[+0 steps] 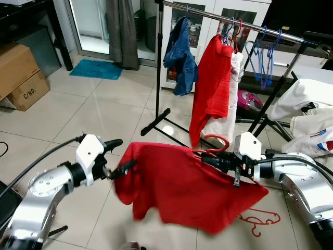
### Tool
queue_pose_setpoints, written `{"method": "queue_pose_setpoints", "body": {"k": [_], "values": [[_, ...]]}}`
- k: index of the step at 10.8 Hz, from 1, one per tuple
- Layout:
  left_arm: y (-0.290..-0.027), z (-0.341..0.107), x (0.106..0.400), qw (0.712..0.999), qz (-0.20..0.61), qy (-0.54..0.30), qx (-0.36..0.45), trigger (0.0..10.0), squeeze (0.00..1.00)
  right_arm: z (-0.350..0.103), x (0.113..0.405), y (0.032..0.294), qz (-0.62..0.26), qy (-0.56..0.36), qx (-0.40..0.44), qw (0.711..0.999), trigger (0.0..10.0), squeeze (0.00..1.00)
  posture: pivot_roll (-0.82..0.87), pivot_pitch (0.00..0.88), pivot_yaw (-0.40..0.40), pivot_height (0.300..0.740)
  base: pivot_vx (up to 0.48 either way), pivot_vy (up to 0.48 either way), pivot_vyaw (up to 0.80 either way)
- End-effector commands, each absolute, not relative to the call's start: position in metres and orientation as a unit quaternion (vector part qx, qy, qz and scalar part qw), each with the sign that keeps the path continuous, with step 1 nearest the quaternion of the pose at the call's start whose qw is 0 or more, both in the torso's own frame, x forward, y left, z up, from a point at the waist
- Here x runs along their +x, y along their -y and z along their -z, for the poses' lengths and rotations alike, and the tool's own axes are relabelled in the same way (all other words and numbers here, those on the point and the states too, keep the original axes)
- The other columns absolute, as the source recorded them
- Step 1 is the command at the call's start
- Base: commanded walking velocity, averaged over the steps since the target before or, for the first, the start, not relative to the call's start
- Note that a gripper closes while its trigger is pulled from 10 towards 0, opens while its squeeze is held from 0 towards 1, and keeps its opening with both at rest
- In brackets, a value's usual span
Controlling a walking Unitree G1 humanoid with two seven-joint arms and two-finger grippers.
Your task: Hang hanger
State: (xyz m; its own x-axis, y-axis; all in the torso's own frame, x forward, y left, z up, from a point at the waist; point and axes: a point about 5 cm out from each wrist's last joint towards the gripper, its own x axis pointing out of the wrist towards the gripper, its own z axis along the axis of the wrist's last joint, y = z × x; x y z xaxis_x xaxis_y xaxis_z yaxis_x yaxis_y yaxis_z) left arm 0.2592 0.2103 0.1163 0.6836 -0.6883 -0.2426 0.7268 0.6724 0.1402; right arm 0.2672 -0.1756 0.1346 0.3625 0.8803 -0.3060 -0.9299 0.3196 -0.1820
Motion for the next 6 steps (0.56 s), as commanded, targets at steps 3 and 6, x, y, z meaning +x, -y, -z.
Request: {"method": "queue_pose_setpoints", "body": {"k": [3,6], "values": [[-0.208,-0.1111,0.2615,0.907,0.398,-0.094,0.097,0.0,0.0,-0.1476,0.2699,0.1767,-0.56,-0.046,-0.176,0.809,10.0,0.0,0.1,0.0,-0.014,0.74,0.0,0.0,0.0],[-0.2098,-0.1048,0.2618,0.907,0.398,-0.109,0.087,0.0,0.0,-0.1513,0.2697,0.1765,-0.562,-0.041,-0.177,0.807,10.0,0.0,0.11,0.0,-0.015,0.74,0.0,0.0,0.0]]}}
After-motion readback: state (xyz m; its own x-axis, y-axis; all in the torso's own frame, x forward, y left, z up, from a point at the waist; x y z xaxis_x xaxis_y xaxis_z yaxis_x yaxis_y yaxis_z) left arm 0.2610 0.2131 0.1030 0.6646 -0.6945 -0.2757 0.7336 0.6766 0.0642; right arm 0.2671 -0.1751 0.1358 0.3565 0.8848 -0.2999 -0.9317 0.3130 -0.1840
